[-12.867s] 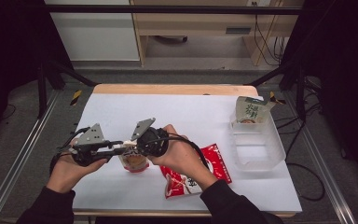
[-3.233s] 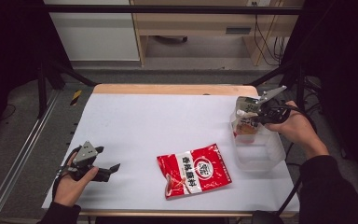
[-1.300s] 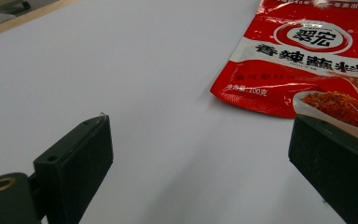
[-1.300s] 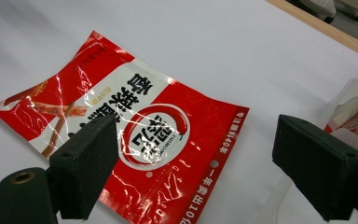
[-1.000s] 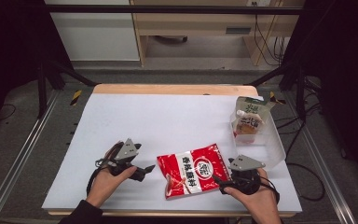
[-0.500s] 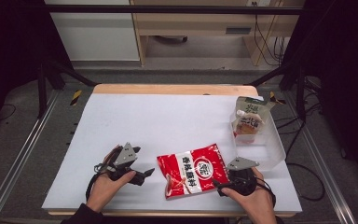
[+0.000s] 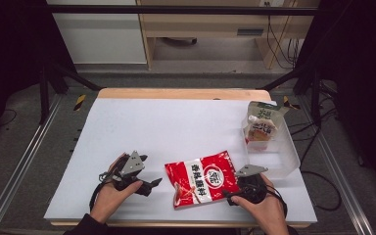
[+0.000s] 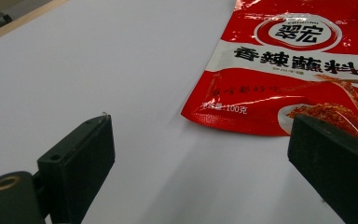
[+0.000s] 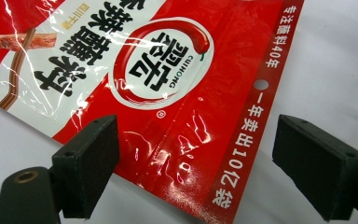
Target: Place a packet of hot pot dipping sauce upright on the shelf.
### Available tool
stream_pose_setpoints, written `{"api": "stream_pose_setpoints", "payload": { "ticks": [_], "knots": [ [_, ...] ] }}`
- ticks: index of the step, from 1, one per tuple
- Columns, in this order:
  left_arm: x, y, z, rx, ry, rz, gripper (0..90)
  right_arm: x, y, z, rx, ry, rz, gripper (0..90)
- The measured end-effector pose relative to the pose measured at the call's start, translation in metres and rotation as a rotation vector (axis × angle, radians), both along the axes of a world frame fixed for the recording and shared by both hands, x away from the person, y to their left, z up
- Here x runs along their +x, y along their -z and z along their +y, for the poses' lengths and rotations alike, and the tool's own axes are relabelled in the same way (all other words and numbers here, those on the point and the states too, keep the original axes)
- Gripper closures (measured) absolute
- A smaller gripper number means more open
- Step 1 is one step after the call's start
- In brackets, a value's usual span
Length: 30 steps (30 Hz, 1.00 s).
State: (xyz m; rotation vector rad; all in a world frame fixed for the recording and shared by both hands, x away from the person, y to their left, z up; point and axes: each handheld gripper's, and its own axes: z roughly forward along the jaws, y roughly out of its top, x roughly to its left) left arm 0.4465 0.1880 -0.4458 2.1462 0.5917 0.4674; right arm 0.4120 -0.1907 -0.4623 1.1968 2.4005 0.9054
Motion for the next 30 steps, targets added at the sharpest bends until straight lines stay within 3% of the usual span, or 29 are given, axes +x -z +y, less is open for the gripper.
{"api": "stream_pose_setpoints", "payload": {
  "ticks": [12,24,30],
  "knots": [
    [-0.0002,0.0,0.0004,0.0,0.0,0.001,7.3,0.0018,0.0034,0.0026,-0.004,-0.006,0.046,16.1],
    [-0.0019,0.0004,-0.0019,0.003,0.009,-0.002,7.2,0.0006,0.0017,0.0004,-0.009,0.013,0.014,18.3],
    [-0.0028,-0.0002,-0.0038,0.005,0.022,-0.005,7.2,-0.0005,0.0022,0.001,-0.014,0.014,0.023,17.4]
  ]
}}
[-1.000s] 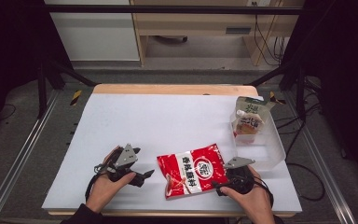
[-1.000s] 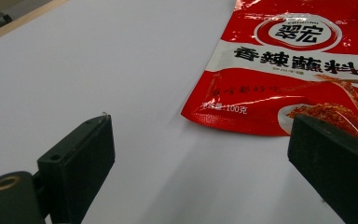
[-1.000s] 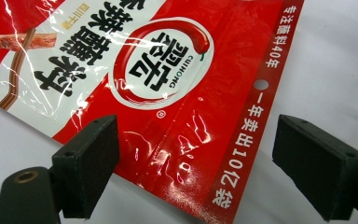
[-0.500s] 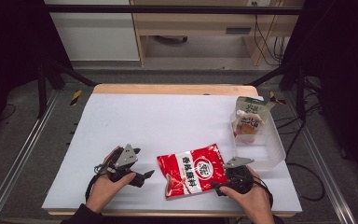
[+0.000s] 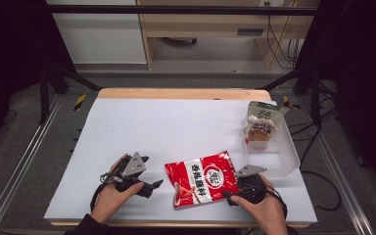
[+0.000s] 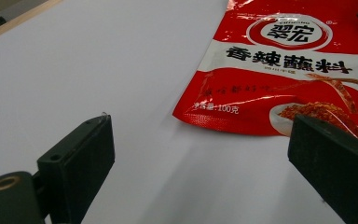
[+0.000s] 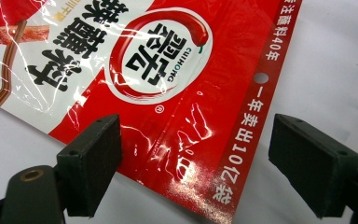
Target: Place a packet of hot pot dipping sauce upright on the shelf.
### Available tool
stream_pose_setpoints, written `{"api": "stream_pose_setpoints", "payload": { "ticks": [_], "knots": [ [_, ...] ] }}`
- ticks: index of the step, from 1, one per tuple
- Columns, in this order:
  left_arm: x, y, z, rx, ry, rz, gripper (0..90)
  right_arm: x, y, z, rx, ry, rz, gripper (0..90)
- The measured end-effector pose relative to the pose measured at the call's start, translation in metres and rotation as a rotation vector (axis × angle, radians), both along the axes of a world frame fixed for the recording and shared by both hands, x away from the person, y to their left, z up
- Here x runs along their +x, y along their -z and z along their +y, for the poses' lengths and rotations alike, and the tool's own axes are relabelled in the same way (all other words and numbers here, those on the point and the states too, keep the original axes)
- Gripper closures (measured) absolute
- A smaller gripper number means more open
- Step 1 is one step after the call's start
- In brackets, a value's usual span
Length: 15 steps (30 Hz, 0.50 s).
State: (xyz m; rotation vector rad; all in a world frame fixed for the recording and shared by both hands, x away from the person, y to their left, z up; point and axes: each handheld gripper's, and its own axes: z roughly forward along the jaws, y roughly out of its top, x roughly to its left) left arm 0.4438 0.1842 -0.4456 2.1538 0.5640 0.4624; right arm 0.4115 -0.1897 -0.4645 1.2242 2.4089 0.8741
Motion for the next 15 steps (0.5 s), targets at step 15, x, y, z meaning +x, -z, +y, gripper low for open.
{"api": "stream_pose_setpoints", "payload": {
  "ticks": [15],
  "knots": [
    [0.0014,-0.0006,-0.0016,0.002,0.012,0.001,7.1,0.0014,0.0052,-0.0024,0.021,0.009,0.095,15.9]
  ]
}}
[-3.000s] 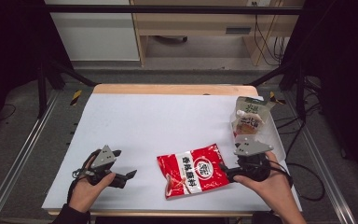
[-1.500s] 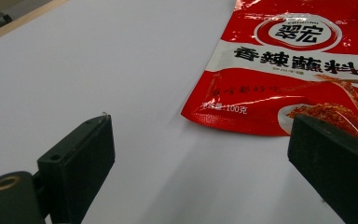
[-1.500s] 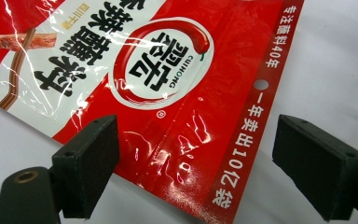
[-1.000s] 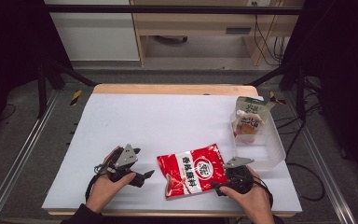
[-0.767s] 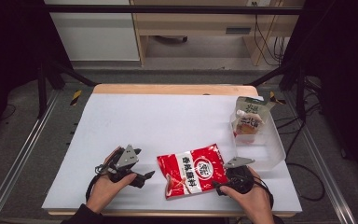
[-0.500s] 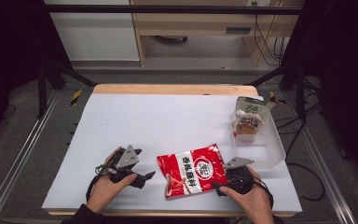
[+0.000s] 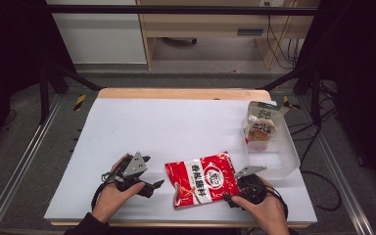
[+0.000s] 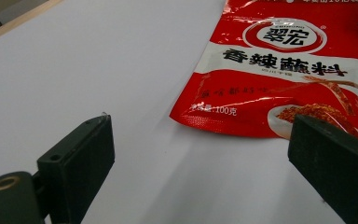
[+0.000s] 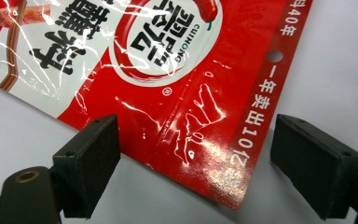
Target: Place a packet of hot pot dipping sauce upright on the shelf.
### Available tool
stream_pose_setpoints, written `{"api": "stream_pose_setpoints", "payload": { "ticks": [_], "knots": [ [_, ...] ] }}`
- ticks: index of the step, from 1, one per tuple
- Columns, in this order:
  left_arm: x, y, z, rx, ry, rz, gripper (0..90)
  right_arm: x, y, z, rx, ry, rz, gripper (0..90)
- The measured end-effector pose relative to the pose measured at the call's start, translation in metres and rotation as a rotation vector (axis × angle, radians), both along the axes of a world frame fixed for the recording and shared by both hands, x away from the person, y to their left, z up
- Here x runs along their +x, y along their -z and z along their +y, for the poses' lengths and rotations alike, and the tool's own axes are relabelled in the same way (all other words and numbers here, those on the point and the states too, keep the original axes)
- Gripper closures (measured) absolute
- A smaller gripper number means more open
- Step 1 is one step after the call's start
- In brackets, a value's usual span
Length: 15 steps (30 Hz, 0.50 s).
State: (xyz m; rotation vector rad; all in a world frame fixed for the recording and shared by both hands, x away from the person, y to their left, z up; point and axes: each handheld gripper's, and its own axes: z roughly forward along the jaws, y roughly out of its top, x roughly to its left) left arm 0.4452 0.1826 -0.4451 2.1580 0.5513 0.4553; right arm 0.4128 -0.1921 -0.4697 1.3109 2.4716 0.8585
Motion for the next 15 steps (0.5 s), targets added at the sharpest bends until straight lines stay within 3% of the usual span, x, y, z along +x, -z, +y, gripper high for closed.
{"api": "stream_pose_setpoints", "payload": {
  "ticks": [5,9,13,15],
  "knots": [
    [0.0,0.0,0.0,0.001,-0.001,-0.001,7.2,0.0,-0.001,0.002,0.013,-0.026,-0.001,17.4],
    [0.001,0.001,0.001,0.003,-0.004,-0.001,7.2,-0.003,-0.009,0.001,0.054,-0.051,-0.056,21.8],
    [0.001,0.001,0.0,0.004,-0.004,0.002,7.1,-0.004,-0.017,-0.001,0.084,-0.044,-0.098,33.7],
    [0.001,0.001,0.0,0.008,-0.004,0.004,7.1,-0.004,-0.018,-0.003,0.093,-0.042,-0.113,44.4]
  ]
}}
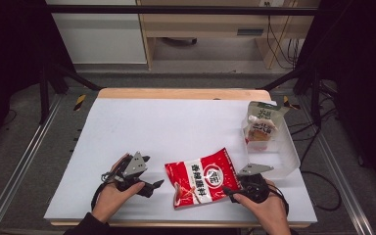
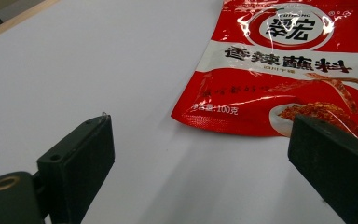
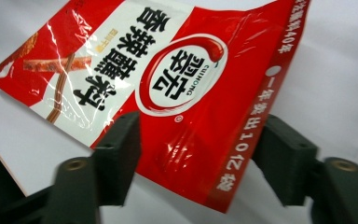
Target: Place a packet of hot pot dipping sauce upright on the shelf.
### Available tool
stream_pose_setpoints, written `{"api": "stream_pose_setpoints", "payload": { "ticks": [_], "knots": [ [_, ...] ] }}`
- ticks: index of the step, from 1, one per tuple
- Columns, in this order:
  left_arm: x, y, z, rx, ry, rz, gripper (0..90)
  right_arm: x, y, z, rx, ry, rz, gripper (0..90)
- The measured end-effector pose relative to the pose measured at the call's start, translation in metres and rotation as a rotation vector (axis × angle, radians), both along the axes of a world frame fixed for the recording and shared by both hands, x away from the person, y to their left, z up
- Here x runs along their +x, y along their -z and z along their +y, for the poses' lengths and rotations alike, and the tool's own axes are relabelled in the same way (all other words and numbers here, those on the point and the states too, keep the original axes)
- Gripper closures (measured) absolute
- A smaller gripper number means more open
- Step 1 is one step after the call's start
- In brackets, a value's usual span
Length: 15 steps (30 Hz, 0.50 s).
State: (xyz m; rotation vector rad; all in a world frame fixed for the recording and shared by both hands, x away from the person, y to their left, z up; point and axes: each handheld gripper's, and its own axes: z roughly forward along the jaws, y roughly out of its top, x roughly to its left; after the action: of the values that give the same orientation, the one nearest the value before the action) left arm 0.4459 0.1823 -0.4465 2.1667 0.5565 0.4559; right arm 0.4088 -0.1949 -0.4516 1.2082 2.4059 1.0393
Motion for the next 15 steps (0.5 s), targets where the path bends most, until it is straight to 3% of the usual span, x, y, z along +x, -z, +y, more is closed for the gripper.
{"api": "stream_pose_setpoints", "payload": {
  "ticks": [2,7,12,15],
  "knots": [
    [0.0,0.0,0.0,0.0,0.001,0.001,7.1,-0.001,-0.001,0.001,-0.009,0.018,-0.014,55.7],
    [0.0,0.001,0.0,0.004,0.001,0.002,7.1,-0.002,-0.009,0.005,-0.015,0.002,-0.051,77.3],
    [-0.001,-0.001,0.002,0.011,-0.005,-0.004,7.2,-0.001,-0.022,0.013,-0.024,-0.012,-0.077,89.5],
    [0.0,-0.001,0.005,0.013,-0.016,-0.002,7.1,0.002,-0.029,0.019,-0.052,-0.021,-0.103,90.0]
  ]
}}
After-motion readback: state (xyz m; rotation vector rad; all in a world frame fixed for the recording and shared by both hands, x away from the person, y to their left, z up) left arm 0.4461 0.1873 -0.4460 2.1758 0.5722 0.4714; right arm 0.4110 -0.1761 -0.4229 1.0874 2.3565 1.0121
